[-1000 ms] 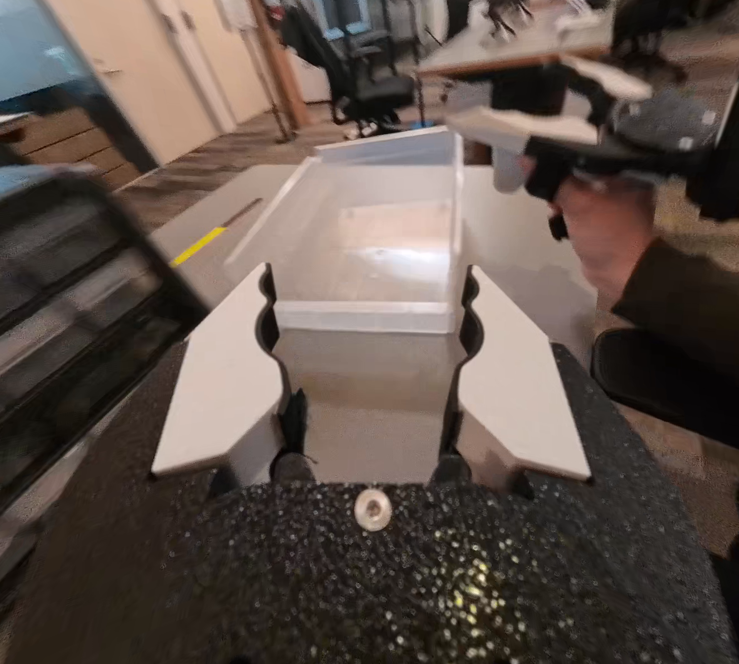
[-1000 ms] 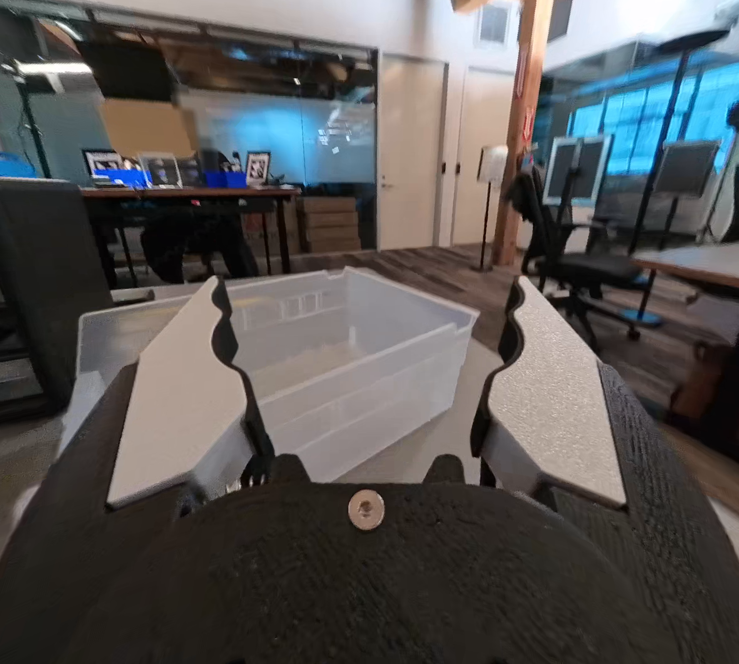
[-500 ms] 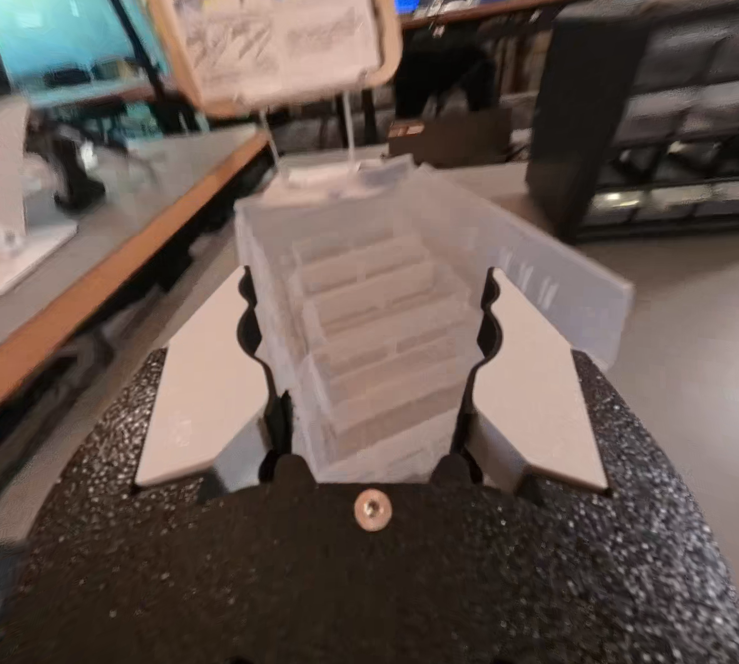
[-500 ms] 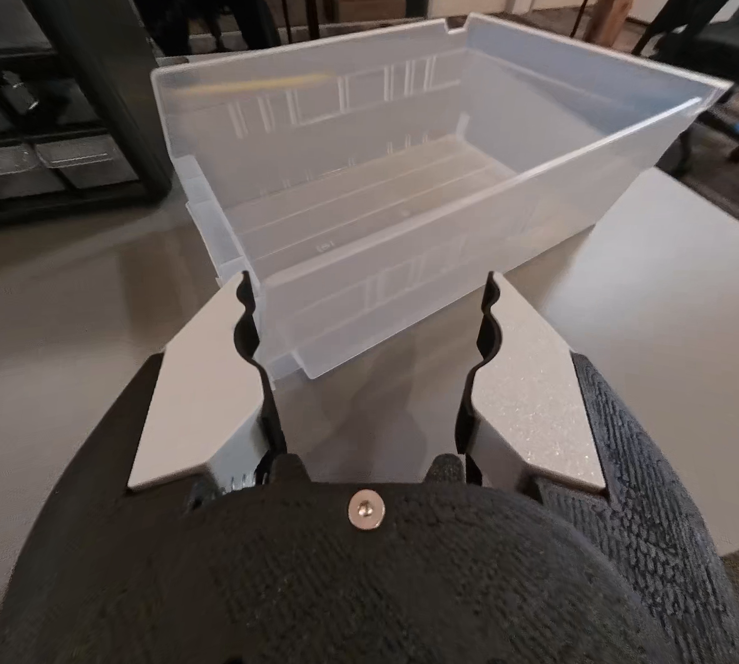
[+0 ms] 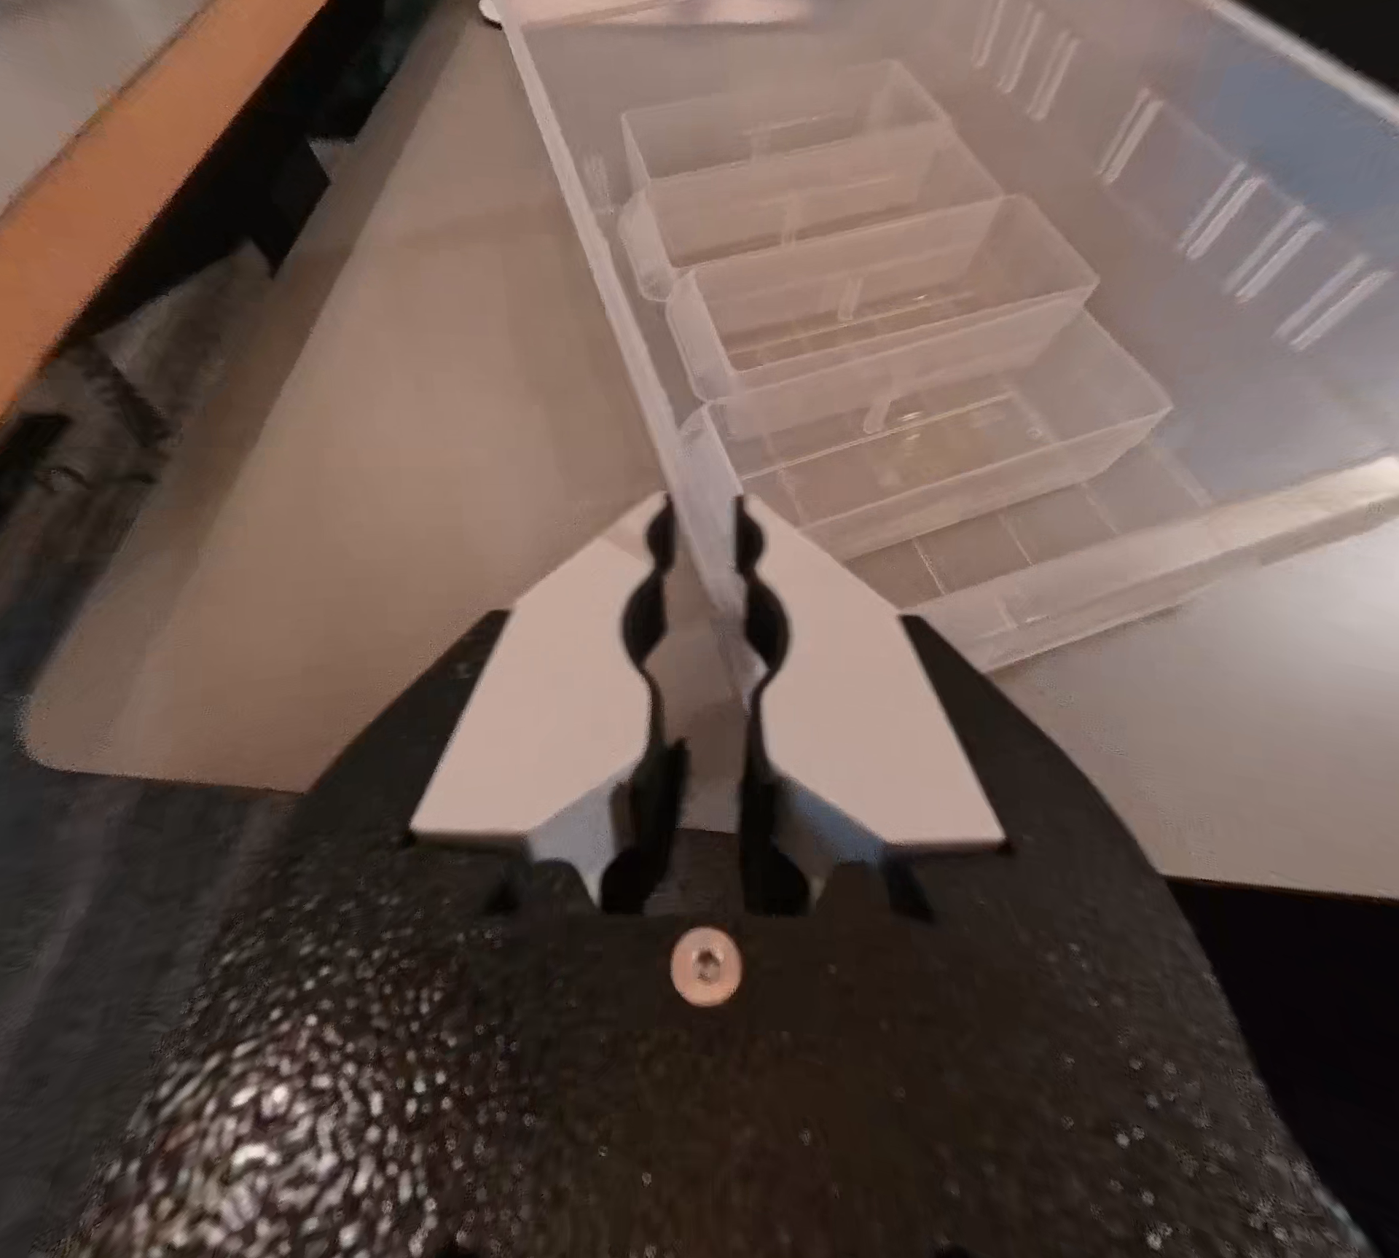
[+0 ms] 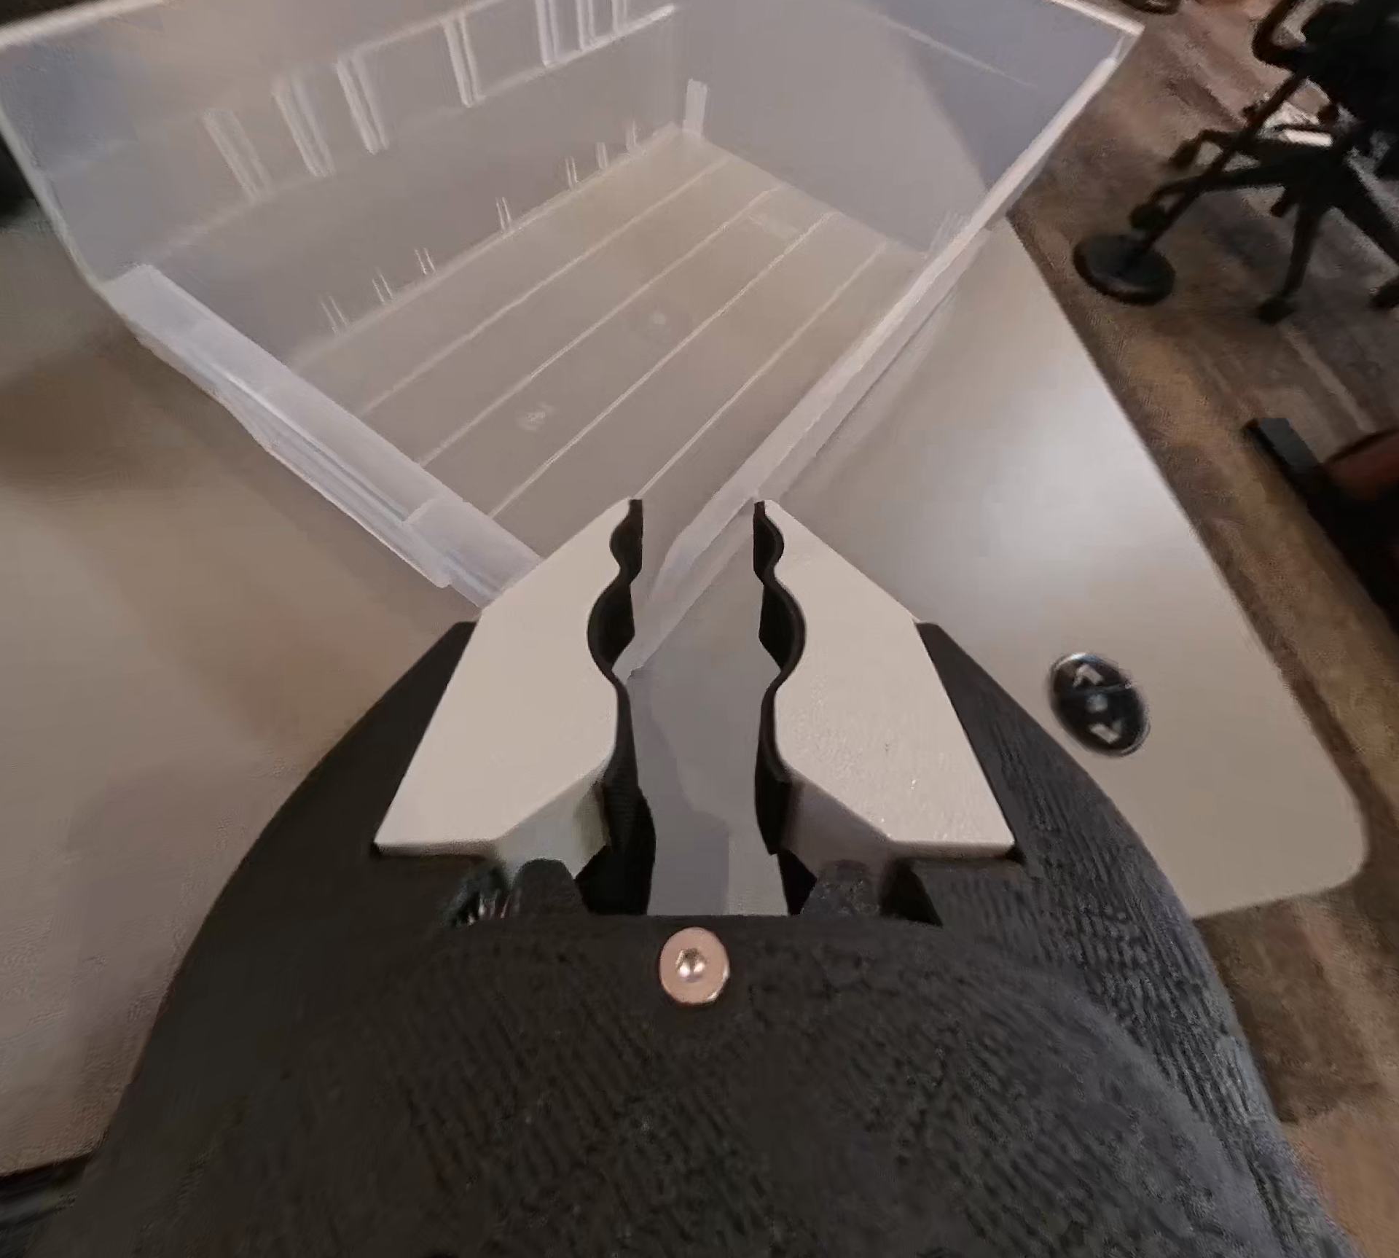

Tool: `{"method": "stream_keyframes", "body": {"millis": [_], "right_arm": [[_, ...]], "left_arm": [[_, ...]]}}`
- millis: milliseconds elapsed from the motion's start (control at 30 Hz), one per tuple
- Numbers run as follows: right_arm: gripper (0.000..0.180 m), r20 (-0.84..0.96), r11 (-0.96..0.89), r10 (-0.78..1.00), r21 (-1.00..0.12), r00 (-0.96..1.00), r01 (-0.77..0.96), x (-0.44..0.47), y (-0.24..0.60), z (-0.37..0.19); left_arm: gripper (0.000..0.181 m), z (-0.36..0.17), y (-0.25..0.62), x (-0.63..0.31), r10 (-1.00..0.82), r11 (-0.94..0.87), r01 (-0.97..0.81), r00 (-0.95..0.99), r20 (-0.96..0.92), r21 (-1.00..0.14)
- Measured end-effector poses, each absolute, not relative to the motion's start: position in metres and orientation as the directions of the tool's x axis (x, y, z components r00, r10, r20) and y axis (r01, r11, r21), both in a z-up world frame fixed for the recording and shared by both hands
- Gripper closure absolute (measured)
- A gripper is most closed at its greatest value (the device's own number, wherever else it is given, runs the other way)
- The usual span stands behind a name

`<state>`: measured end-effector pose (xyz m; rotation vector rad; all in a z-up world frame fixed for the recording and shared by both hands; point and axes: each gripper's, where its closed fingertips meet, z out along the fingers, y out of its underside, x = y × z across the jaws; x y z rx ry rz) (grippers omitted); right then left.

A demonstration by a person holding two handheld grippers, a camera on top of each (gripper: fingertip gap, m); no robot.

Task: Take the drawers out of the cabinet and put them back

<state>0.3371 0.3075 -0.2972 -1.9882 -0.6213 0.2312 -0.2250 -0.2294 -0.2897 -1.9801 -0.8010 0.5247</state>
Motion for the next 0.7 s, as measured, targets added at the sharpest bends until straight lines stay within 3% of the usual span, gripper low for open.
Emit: {"method": "stream_keyframes", "body": {"millis": [100,300,333,367,433,533,700], "right_arm": [[0.160,0.180,-0.320,0.577,-0.847,0.797,0.424,0.355,0.330,-0.297],[0.167,0.158,-0.321,0.666,-0.822,0.729,0.471,0.376,0.370,-0.300],[0.165,0.142,-0.328,0.670,-0.824,0.729,0.462,0.377,0.372,-0.298],[0.148,0.129,-0.328,0.656,-0.839,0.744,0.435,0.379,0.374,-0.292],[0.132,0.101,-0.287,0.616,-0.895,0.782,0.341,0.383,0.372,-0.264],[0.128,0.110,-0.083,0.558,-0.979,0.823,0.186,0.380,0.352,-0.194],[0.131,0.085,0.090,0.649,-0.995,0.756,0.034,0.291,0.323,-0.101]], "left_arm": [[0.175,-0.289,-0.243,-0.247,0.697,-0.513,0.236,0.676,-0.241,-0.825],[0.176,-0.289,-0.249,-0.291,0.668,-0.497,0.283,0.728,-0.154,-0.820],[0.176,-0.290,-0.250,-0.298,0.671,-0.479,0.300,0.731,-0.124,-0.825],[0.176,-0.290,-0.251,-0.304,0.675,-0.456,0.316,0.732,-0.093,-0.832],[0.149,-0.287,-0.260,-0.315,0.726,-0.398,0.350,0.685,-0.058,-0.848],[0.114,-0.252,-0.275,-0.320,0.790,-0.351,0.254,0.597,-0.139,-0.901],[0.119,-0.179,-0.214,-0.305,0.721,-0.282,0.072,0.674,-0.161,-0.957]]}}
